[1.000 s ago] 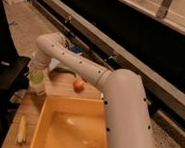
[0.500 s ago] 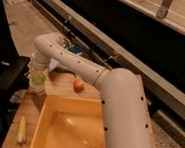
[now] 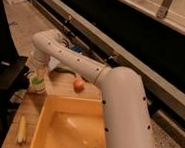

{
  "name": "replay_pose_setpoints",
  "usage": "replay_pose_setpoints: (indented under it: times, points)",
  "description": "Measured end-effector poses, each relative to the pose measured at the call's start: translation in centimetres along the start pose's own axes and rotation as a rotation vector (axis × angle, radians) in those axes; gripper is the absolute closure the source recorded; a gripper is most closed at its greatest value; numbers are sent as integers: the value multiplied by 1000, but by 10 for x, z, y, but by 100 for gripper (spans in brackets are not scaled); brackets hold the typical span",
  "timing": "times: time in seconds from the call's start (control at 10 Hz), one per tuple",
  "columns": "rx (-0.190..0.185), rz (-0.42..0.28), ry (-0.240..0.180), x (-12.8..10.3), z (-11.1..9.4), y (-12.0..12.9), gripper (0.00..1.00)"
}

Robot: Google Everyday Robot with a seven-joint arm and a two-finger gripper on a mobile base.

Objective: Stack cups on top of each other

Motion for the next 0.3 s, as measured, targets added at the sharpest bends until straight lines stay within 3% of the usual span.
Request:
replay_pose_setpoints:
  times: [0.3]
  points:
    - [-8, 39, 71, 14, -30, 24, 32]
